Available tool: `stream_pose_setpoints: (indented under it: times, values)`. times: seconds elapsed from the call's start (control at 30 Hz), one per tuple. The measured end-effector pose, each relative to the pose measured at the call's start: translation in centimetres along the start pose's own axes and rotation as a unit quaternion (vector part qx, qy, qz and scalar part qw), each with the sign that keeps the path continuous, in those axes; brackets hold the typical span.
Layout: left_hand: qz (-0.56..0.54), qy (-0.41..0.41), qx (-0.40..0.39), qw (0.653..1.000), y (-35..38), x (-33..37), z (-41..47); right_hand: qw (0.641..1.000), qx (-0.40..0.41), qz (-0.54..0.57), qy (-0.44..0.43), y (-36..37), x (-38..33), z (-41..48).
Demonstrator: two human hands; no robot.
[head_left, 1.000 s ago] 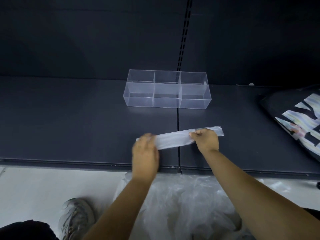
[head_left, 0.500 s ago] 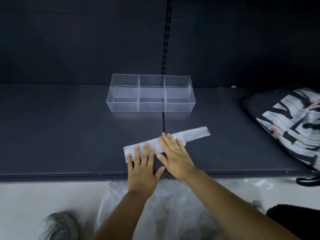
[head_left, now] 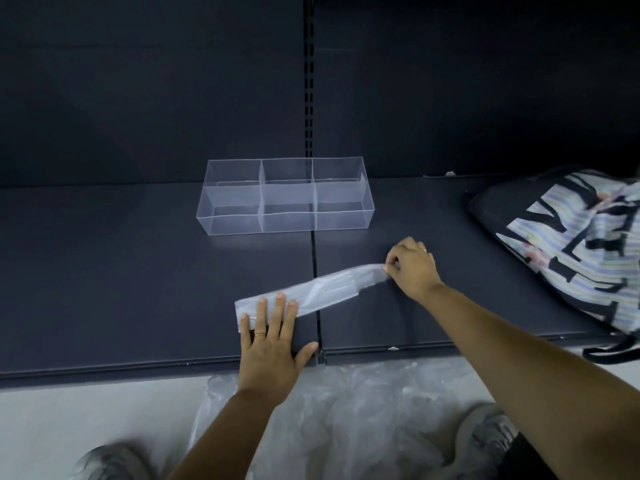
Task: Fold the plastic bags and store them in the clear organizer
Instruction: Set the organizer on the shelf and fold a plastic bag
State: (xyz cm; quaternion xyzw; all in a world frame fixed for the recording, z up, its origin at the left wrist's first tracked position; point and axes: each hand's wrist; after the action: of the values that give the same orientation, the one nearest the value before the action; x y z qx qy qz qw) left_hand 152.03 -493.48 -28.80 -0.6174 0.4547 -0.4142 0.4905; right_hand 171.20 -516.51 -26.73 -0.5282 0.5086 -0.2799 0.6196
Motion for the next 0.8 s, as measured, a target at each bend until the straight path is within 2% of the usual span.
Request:
stream_pose_setpoints:
  times: [0.07,0.2,0.3,0.4,0.5,0.6,0.7,0.73,0.8]
  values:
    - [0.008,0.017,-0.004,1.0,0.1,-0.9,0.5,0.997,-0.013,0.07,0.015,-0.6,-0.1,-0.8]
    - [0.012,0.061,-0.013,0.998,-0.5,-3.1,1.9,0.966,-0.047,0.234,0.1,-1.7,-0.2,-4.0]
    - [0.013,0.083,-0.021,0.996,-1.6,-3.0,2.3,0.904,-0.122,0.363,0.192,-2.6,-0.5,-6.8]
    - [-0.096,0.134,-0.02,0.986,-2.0,1.7,1.1,0.849,-0.198,0.427,0.241,-3.7,-1.4,-9.3]
    - [-0.248,0.152,-0.014,0.957,-2.3,8.4,-1.2,0.821,-0.238,0.471,0.217,-5.1,-3.0,-10.5]
    - [-0.412,0.067,0.036,0.908,-4.0,12.1,-2.8,0.827,-0.23,0.484,0.17,-6.8,-4.6,-10.2]
    - [-0.52,-0.034,0.009,0.853,-5.7,11.9,-3.0,0.878,-0.119,0.453,0.1,-7.7,-5.4,-8.8]
    - [-0.576,-0.061,-0.022,0.815,-6.0,11.3,-2.7,0.883,-0.094,0.454,0.07,-7.6,-5.5,-8.2]
    - [-0.692,-0.103,-0.102,0.707,-6.9,9.6,-2.1,0.855,-0.129,0.501,0.032,-6.6,-6.2,-7.1]
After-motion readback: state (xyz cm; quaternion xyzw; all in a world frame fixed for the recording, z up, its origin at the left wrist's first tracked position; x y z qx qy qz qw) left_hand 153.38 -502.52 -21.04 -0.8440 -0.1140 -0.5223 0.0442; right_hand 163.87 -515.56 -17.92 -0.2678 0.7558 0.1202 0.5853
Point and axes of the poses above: each hand's wrist, its own z-axis towards the middle knuckle, its own y-axis out of the palm, x = y × z, and after that the axes turned 9 degrees about -y, right-handed
